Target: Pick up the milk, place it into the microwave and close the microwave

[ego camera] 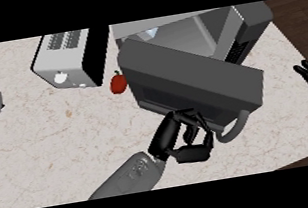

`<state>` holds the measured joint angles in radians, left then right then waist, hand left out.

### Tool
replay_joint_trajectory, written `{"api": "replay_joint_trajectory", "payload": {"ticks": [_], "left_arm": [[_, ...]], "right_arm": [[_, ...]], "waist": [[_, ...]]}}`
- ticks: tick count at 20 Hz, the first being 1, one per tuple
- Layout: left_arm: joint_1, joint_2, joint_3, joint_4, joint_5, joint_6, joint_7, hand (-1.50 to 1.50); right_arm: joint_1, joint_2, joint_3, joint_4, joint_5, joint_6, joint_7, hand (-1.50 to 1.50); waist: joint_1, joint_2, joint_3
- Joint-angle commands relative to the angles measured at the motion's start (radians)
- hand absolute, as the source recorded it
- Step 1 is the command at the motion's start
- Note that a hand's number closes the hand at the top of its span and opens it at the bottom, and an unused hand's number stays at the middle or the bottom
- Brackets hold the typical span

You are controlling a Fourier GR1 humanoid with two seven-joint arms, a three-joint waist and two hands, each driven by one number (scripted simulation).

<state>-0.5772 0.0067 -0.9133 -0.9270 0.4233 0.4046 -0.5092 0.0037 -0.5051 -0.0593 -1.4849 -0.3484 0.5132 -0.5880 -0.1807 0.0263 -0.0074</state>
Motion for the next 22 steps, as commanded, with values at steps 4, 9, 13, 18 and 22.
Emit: {"api": "replay_joint_trajectory", "payload": {"ticks": [4, 9, 13, 18, 22], "left_arm": [[-0.081, -0.006, 0.041, -0.006, 0.152, 0.155, -0.015, 1.50], [-0.177, -0.007, 0.051, 0.028, 0.224, 0.241, 0.019, -1.50], [-0.206, -0.007, 0.040, 0.060, 0.275, 0.277, 0.032, -1.50], [-0.245, -0.007, 0.097, 0.075, 0.348, 0.316, 0.025, -1.50], [-0.268, -0.007, 0.111, 0.087, 0.394, 0.346, -0.015, -1.50]], "right_arm": [[-0.038, -0.063, -0.013, -0.063, -0.042, 0.046, 0.043, -1.50], [-0.063, -0.085, -0.040, -0.061, -0.084, 0.054, 0.059, -1.50], [-0.132, -0.127, -0.074, -0.088, -0.049, 0.018, 0.061, -1.50], [-0.197, -0.236, -0.155, -0.115, 0.101, -0.066, 0.027, 1.50], [-0.221, -0.241, -0.157, -0.104, 0.131, -0.082, 0.010, 1.50]], "waist": [[-0.040, 0.009, -0.002], [-0.061, 0.015, 0.003], [-0.083, 0.026, 0.002], [-0.100, 0.038, 0.000], [-0.098, 0.050, 0.002]]}}
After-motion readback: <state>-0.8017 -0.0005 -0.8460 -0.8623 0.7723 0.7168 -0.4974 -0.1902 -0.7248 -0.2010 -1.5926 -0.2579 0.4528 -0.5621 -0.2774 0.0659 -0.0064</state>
